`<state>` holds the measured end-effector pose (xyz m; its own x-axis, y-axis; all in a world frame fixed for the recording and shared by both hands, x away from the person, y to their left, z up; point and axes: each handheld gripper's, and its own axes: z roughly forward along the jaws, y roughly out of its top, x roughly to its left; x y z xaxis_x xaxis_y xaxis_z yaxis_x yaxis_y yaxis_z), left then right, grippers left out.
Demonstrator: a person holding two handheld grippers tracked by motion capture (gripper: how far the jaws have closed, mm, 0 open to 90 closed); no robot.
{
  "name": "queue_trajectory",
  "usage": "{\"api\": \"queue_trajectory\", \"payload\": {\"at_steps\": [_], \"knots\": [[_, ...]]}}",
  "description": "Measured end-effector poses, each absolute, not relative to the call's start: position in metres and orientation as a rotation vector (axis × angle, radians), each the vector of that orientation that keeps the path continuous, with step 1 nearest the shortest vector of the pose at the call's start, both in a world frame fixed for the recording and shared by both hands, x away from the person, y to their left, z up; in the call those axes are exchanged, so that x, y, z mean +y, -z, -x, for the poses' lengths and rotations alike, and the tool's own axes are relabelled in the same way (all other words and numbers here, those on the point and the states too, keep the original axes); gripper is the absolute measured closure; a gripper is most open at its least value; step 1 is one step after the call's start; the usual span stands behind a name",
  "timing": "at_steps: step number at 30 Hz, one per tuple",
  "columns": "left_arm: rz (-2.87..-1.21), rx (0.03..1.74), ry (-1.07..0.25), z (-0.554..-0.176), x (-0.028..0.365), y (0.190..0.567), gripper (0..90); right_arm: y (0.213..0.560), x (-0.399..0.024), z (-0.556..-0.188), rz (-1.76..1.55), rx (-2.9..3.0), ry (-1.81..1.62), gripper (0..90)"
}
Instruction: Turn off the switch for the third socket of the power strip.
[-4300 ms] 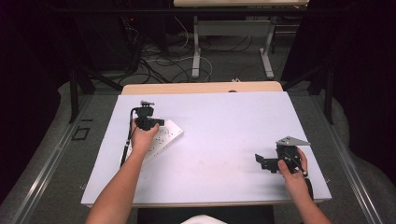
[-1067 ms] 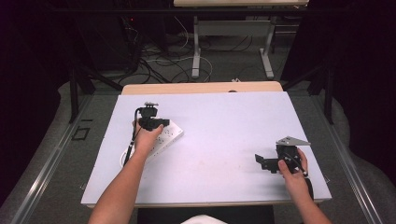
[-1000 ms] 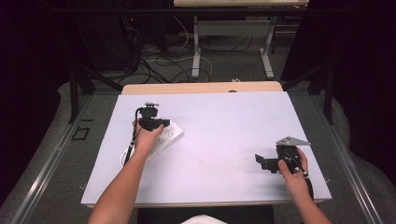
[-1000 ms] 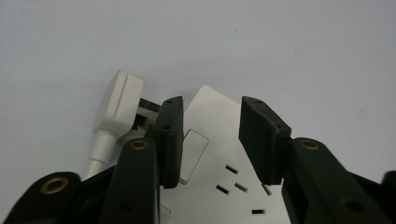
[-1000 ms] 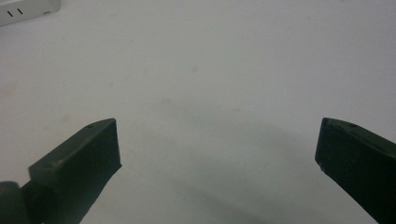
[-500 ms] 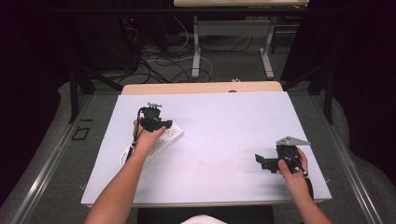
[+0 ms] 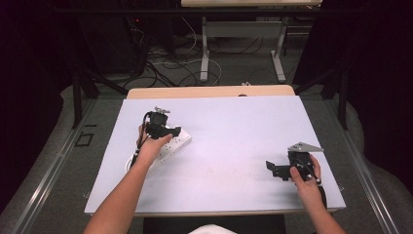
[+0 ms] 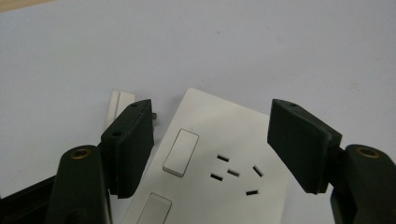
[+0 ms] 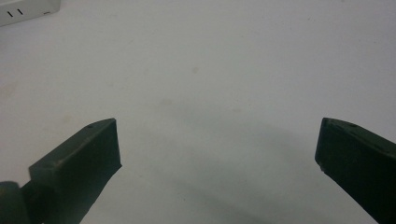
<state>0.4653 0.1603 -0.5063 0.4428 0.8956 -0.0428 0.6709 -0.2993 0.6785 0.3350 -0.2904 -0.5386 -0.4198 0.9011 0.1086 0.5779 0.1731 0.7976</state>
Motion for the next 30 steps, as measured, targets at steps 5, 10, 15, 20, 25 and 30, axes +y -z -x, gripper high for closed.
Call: {"api": "queue_trajectory", "payload": {"at_steps": [5,10,15,20,25,30], "knots": [[-2.055,1.315,-0.433,-0.46,0.162,0.501,30.8,0.538,-0.291,-0.335,-1.395,2.059,-1.141,0.0],[-2.052,1.301,-0.416,-0.455,0.162,0.497,30.3,0.538,-0.291,-0.335,-1.39,2.065,-1.14,0.0],[-2.039,1.301,-0.402,-0.45,0.161,0.494,21.8,0.538,-0.291,-0.335,-1.393,2.057,-1.137,0.0],[-2.03,1.285,-0.393,-0.444,0.161,0.49,14.8,0.538,-0.291,-0.335,-1.397,2.057,-1.137,0.0],[-2.021,1.247,-0.366,-0.438,0.16,0.487,4.2,0.537,-0.291,-0.334,-1.4,2.057,-1.138,0.0],[-2.006,1.222,-0.361,-0.43,0.162,0.482,0.3,0.537,-0.291,-0.335,-1.398,2.057,-1.137,0.0]]}}
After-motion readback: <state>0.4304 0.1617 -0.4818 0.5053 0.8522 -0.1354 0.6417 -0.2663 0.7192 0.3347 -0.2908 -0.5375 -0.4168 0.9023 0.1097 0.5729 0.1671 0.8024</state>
